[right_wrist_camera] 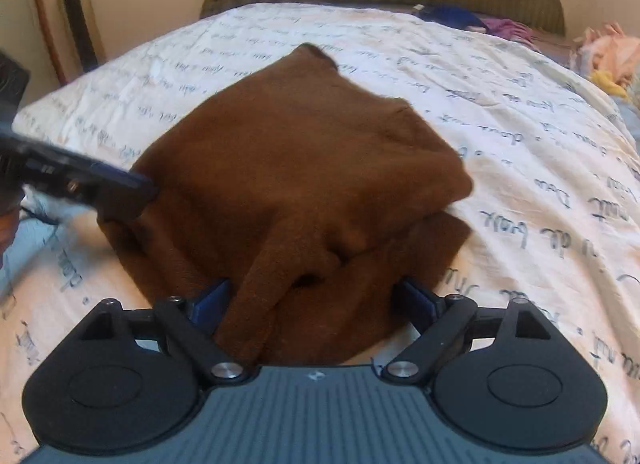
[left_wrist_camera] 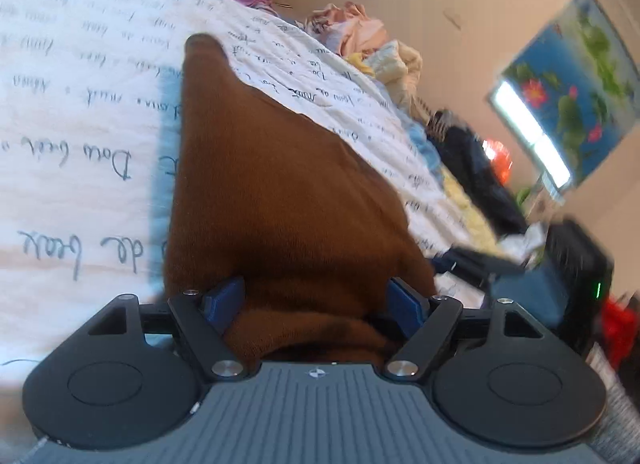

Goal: Fold small clothes
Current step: 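Release the sweater and press the folded bundle flat with both grippers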

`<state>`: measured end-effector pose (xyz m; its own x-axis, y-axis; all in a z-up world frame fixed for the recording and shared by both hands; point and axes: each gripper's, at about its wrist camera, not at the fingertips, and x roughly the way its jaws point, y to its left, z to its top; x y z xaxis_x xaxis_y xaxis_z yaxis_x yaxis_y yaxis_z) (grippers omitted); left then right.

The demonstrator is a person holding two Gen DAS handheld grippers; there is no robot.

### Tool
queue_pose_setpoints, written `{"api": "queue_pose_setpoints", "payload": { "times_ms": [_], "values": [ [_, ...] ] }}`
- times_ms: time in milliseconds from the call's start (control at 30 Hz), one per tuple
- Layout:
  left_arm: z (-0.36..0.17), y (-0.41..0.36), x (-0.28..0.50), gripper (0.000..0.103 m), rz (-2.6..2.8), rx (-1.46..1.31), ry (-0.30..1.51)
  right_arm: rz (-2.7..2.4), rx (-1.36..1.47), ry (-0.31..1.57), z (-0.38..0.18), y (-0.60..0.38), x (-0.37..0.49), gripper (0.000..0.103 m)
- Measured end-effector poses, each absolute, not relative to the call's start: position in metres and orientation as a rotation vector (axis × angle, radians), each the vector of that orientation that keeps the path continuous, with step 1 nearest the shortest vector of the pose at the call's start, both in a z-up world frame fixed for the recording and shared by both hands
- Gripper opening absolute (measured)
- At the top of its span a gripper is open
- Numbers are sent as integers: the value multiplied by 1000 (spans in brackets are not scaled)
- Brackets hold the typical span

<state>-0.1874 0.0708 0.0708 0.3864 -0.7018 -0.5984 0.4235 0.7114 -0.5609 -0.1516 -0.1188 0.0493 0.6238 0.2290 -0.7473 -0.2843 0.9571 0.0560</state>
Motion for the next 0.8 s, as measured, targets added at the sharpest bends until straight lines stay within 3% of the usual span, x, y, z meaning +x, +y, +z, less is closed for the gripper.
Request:
{"api": "queue_pose_setpoints", "payload": {
  "times_ms": [33,133,200,400,433,700,800],
  "values": [
    [80,71,-198,78,-720,-323,929,289,-81,827,57,-117,-155,90],
    [105,77,-208,100,-685,-337,853,330,-150,694,85,-106,-164,90],
    [115,79,-205,100,-671,-335,844,331,-175,630,93,-101,-152,91],
    [75,60,-206,95,-544,-228,1023,182,-190,797,49,-111,-74,90],
    [67,57,-214,98,-551,-197,992,177,-166,781,45,-116,-75,96],
    [88,51,-232,97,-519,-94,950,188,-43,674,75,-117,-151,97],
    [92,49,-233,97,-519,-68,943,192,-148,815,43,-98,-157,97]
  ]
}}
